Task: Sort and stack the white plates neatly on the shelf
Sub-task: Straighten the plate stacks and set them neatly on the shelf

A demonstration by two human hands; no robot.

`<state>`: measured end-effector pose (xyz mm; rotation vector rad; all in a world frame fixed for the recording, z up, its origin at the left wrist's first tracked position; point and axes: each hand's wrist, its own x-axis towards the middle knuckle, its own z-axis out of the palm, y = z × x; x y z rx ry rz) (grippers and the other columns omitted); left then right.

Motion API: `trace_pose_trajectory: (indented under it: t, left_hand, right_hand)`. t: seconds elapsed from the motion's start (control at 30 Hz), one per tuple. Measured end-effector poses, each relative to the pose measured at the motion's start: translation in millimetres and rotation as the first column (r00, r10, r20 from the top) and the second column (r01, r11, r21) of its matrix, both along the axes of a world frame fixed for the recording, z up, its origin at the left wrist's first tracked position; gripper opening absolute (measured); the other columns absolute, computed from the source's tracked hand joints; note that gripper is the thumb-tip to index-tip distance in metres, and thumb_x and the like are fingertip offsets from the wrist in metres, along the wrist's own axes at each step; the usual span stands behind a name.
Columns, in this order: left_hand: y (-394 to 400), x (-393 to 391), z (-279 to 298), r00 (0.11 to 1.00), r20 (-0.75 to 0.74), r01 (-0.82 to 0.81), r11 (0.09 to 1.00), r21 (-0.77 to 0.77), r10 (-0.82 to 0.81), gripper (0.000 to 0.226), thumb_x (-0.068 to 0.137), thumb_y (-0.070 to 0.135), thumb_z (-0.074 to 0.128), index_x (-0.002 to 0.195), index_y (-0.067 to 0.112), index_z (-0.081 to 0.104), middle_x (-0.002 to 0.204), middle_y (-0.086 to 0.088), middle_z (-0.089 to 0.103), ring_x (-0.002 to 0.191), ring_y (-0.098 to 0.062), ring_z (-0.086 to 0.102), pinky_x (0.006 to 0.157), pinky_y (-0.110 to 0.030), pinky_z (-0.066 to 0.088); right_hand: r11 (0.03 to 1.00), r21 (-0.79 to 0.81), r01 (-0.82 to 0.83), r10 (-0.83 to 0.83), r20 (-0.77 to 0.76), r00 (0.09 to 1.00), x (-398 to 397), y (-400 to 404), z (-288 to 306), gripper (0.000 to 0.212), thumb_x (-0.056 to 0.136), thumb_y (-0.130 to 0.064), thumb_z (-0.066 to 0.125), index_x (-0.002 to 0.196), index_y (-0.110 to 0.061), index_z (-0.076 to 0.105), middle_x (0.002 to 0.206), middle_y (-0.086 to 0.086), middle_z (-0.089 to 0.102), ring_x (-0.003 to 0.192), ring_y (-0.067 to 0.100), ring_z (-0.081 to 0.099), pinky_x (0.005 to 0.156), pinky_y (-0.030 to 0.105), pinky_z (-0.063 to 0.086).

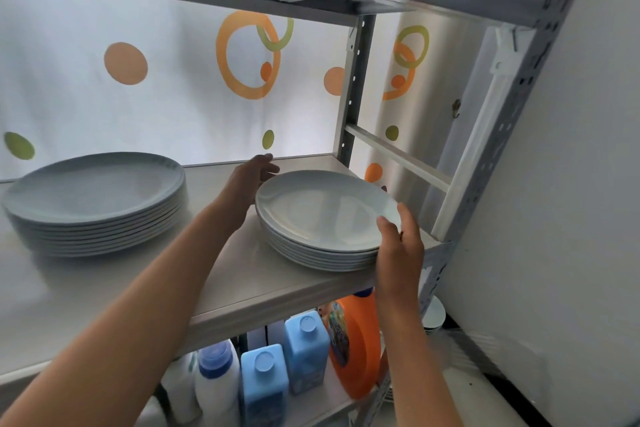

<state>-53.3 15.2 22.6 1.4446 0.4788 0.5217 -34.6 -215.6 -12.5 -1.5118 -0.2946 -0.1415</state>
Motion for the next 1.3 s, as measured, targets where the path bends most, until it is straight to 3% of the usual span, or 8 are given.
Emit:
trace_pose_trajectory:
  t: [0.17, 0.37, 0.5, 0.7, 0.8, 0.9, 1.07, 1.3]
  left_hand:
    - [-4, -3, -5, 0.997, -0.009, 0.077, 0.997, -0.025, -0.077, 0.045, 0.084, 0.05, 0.056, 0.108, 0.013, 0.067, 0.104, -0.001, 0.065, 0.089, -0.02, 0.06, 0.089, -0.034, 0.043]
    - [-13, 2, -8, 0.999, -0.017, 0.034, 0.998, 0.05, -0.033, 0.029, 0.077, 0.045, 0.064, 0.095, 0.026, 0.074, 0.113, -0.006, 0.07, 0.106, -0.027, 0.065, 0.104, -0.041, 0.044]
    - [-17, -2, -3, 1.0, -0.01, 0.028, 0.999, 0.017, -0.027, 0.026, 0.083, 0.042, 0.06, 0.085, 0.019, 0.072, 0.089, -0.009, 0.071, 0.084, -0.028, 0.066, 0.089, -0.039, 0.049]
    - [-15, -11, 2, 1.0, -0.018, 0.015, 0.993, 0.119, -0.013, 0.024, 0.088, 0.036, 0.059, 0.075, 0.019, 0.07, 0.071, 0.004, 0.068, 0.067, -0.016, 0.061, 0.066, -0.028, 0.044]
    - [-19, -11, 2, 0.999, -0.021, 0.035, 0.987, 0.16, -0.032, 0.016, 0.08, 0.035, 0.062, 0.085, 0.022, 0.071, 0.091, 0.004, 0.068, 0.084, -0.012, 0.059, 0.079, -0.024, 0.042]
    - [-22, -11, 0, 0.999, -0.016, 0.046, 0.98, 0.196, -0.043, 0.019, 0.071, 0.017, 0.052, 0.088, 0.019, 0.06, 0.079, 0.004, 0.048, 0.071, -0.013, 0.04, 0.059, -0.023, 0.027]
    - [-19, -3, -6, 0.993, -0.1, -0.033, 0.979, 0.202, 0.054, 0.053, 0.083, -0.008, 0.041, 0.127, 0.015, 0.059, 0.063, 0.003, 0.05, 0.045, -0.009, 0.042, 0.042, -0.014, 0.034]
    - [-6, 13, -18, 0.971, -0.024, -0.226, 0.949, 0.221, 0.237, 0.054, 0.084, -0.004, 0.044, 0.137, 0.007, 0.051, 0.122, -0.018, 0.064, 0.063, -0.015, 0.057, 0.058, -0.019, 0.037]
  right_hand:
    - [1.0, 0.019, -0.001, 0.001, 0.004, 1.0, 4, -12, 10, 0.038, 0.098, -0.023, 0.05, 0.136, -0.026, 0.05, 0.122, -0.019, 0.05, 0.108, -0.002, 0.049, 0.084, 0.004, 0.037]
    - [0.985, -0.132, -0.107, 0.109, 0.008, 0.994, 10, -6, 6, 0.067, 0.089, -0.025, 0.058, 0.148, -0.032, 0.027, 0.135, -0.013, 0.044, 0.12, 0.01, 0.044, 0.095, 0.024, 0.039]
    - [0.974, -0.193, -0.121, 0.122, -0.007, 0.993, 16, -6, 6, 0.076, 0.077, -0.034, 0.05, 0.149, -0.031, 0.025, 0.139, -0.005, 0.046, 0.123, 0.016, 0.046, 0.095, 0.029, 0.041]
    - [0.946, -0.286, -0.15, 0.154, -0.008, 0.988, 18, -16, 12, 0.057, 0.095, -0.017, 0.052, 0.146, -0.029, 0.031, 0.123, -0.008, 0.048, 0.112, 0.014, 0.047, 0.085, 0.025, 0.042]
    - [0.915, -0.375, -0.151, 0.158, -0.012, 0.987, 23, -18, 15, 0.051, 0.093, -0.016, 0.052, 0.141, -0.028, 0.038, 0.12, -0.005, 0.053, 0.115, 0.02, 0.051, 0.092, 0.033, 0.048]
    - [0.929, -0.326, -0.175, 0.161, -0.07, 0.985, 23, -14, 16, 0.058, 0.095, -0.014, 0.051, 0.147, -0.028, 0.03, 0.129, -0.002, 0.049, 0.12, 0.021, 0.048, 0.101, 0.04, 0.046]
    - [0.955, -0.254, -0.152, 0.132, -0.097, 0.987, 28, -7, 7, 0.055, 0.094, -0.013, 0.052, 0.143, -0.03, 0.035, 0.131, 0.002, 0.052, 0.119, 0.024, 0.051, 0.098, 0.049, 0.05]
    - [0.916, -0.293, -0.274, 0.238, -0.152, 0.959, 67, 11, 16, 0.055, 0.093, -0.012, 0.05, 0.144, -0.029, 0.037, 0.128, 0.001, 0.055, 0.113, 0.022, 0.055, 0.097, 0.041, 0.051]
